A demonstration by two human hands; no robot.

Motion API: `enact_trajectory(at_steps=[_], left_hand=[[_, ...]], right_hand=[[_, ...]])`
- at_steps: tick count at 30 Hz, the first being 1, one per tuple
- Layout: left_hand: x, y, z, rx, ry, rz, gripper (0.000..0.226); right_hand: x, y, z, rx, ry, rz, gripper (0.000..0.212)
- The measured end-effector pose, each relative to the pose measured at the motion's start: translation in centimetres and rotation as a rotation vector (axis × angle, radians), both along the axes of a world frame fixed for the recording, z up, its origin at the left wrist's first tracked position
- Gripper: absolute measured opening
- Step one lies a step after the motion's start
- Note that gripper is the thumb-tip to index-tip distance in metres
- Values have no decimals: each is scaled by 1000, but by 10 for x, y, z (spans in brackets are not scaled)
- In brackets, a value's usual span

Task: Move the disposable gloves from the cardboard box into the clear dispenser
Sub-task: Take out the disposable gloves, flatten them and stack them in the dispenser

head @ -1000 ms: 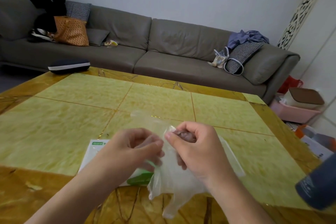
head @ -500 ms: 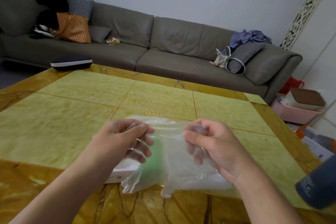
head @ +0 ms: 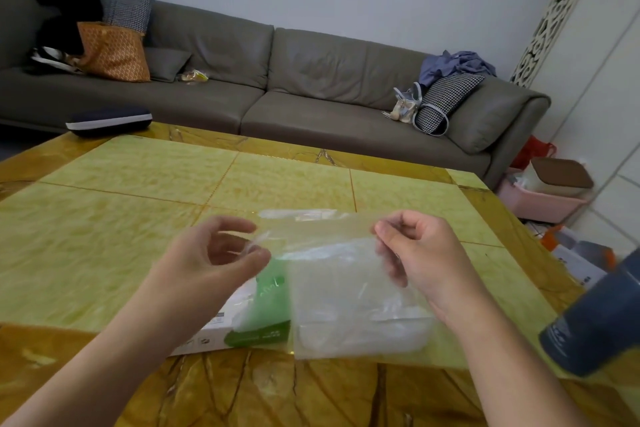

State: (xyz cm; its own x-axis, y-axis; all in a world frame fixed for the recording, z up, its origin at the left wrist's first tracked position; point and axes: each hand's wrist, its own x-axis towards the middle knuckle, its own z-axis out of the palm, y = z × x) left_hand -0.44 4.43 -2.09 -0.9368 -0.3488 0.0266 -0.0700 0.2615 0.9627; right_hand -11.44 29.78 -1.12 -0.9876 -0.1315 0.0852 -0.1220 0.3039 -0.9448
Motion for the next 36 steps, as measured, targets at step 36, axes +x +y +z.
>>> enact_trajectory(at_steps=[36], left_hand=[[-104, 115, -40, -1083, -422, -678, 44]], right_hand=[[-1, 5, -1, 834, 238, -124, 8]])
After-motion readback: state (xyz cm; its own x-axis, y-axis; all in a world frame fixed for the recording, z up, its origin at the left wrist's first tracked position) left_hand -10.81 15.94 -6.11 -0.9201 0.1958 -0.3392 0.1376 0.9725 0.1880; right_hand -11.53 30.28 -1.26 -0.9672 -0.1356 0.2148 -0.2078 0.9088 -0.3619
